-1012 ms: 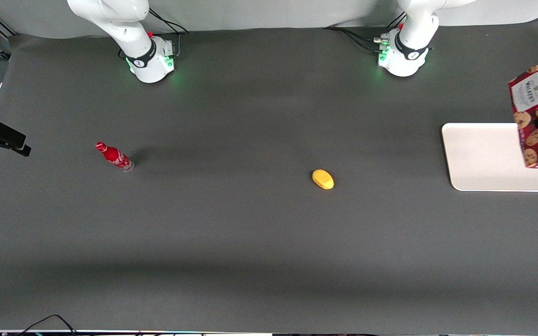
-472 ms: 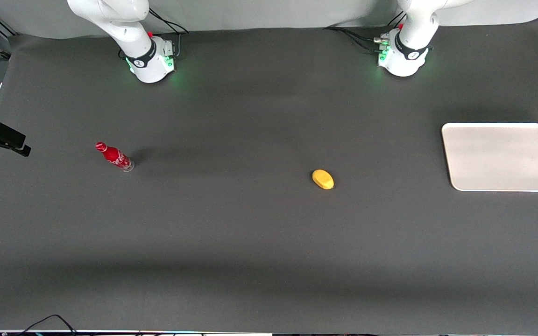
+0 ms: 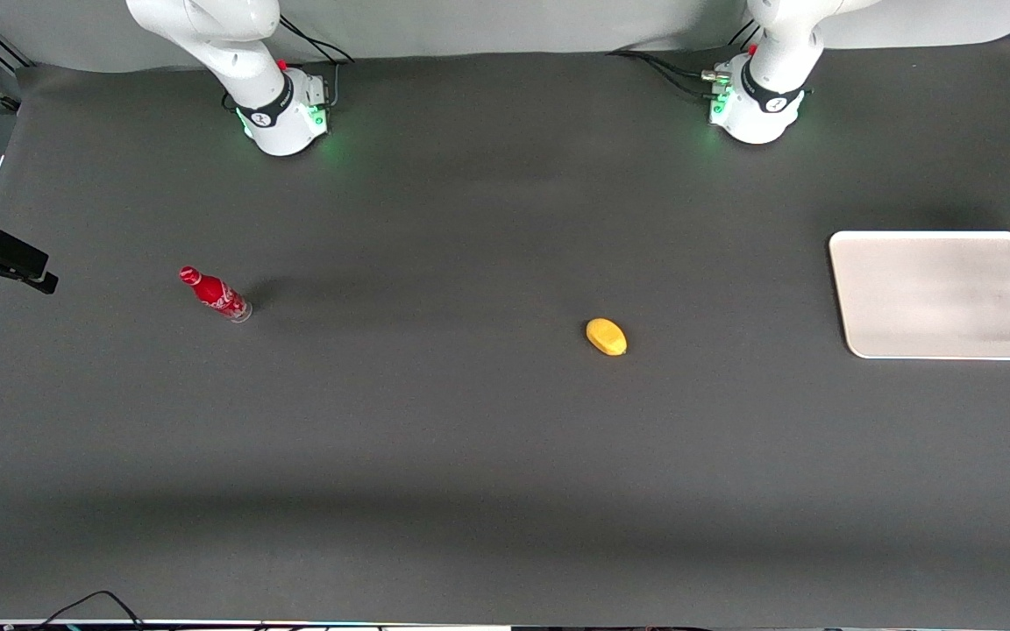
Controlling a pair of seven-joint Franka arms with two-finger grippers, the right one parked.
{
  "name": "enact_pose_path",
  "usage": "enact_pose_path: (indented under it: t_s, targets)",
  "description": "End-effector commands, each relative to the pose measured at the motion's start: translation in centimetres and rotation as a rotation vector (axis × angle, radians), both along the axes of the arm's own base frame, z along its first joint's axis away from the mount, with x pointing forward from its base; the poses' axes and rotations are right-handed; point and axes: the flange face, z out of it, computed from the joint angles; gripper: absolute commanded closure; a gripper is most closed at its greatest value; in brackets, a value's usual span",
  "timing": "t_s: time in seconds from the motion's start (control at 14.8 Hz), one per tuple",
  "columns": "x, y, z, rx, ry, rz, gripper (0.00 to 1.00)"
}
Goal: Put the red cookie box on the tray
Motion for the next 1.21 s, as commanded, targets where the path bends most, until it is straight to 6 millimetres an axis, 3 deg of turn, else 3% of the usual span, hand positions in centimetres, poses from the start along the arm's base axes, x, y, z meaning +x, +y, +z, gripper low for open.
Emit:
enact_pose_path:
  t_s: [0.0, 0.2, 0.54, 1.15]
  targets:
    - [0.0, 2.4, -4.9, -0.015, 0.012, 0.058, 1.00]
    - [-0.2, 3.7, -7.5, 0.045, -0.003, 0.078, 1.00]
    - [0.2, 3.4, -11.2, 0.020, -0.019, 0.051, 1.00]
    - [-0.6, 3.1, -13.1, 0.003, 0.001, 0.006, 1.00]
